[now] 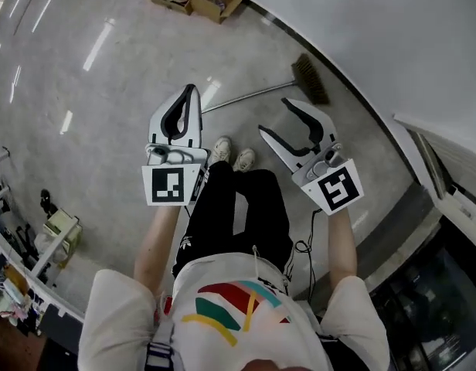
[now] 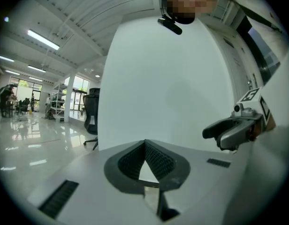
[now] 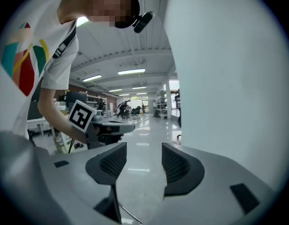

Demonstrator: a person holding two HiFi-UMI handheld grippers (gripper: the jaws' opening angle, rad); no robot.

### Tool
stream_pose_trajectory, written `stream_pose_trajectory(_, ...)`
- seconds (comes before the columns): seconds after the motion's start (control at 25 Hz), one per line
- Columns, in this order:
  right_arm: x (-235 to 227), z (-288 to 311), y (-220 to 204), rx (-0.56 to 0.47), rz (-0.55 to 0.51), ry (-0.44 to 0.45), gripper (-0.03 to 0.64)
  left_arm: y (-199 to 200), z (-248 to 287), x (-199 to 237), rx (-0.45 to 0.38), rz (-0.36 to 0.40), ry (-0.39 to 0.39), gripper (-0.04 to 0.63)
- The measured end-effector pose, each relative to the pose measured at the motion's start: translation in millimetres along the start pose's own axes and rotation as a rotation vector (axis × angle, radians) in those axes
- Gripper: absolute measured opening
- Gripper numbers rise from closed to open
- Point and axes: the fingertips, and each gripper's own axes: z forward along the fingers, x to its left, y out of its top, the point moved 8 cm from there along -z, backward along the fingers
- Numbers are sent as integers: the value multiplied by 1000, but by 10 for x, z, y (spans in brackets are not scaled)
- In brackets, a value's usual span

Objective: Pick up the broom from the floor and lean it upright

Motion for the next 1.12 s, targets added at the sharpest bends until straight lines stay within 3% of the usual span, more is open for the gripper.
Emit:
stream_pose_trajectory(0.16, -204, 850, -1450, 297, -236, 245, 212, -1273, 263, 621, -26, -49, 111, 45)
stream_pose_trajectory(0.24, -291, 1272, -2236, 376, -323, 356, 212, -2023, 362, 950, -11, -103, 172, 45)
stream_pose_trajectory(0.4, -403, 2009, -3882, 475, -363, 576, 210, -3494, 433, 1497, -20, -114, 294, 44)
stream_pose_trajectory(0.6, -421, 2619, -5828, 735, -340, 765, 210, -4832, 431, 1814, -70, -118, 393, 44)
stream_pose_trajectory(0.72, -226, 2689, -6659, 851, -329, 851, 210, -5239, 404, 1819, -79, -130, 400, 44)
stream_pose_trajectory(0.84, -87, 2795, -7191, 966, -375, 877, 209, -5443, 303, 1901, -77, -179, 427, 44)
stream_pose_trajectory(0.92, -50, 2855, -7437, 1026, -495, 879, 186, -5517, 208, 1962, -95, -216, 460, 44)
stream_pose_trajectory(1.0, -9, 2848, -7602, 1041, -625, 880, 119, -5582, 104, 1994, -100, -220, 494, 46)
stream_pose_trajectory(1.12, 12, 2822, -7659, 1025, -648, 849, 98, -5630, -22, 2034, -102, -204, 543, 45)
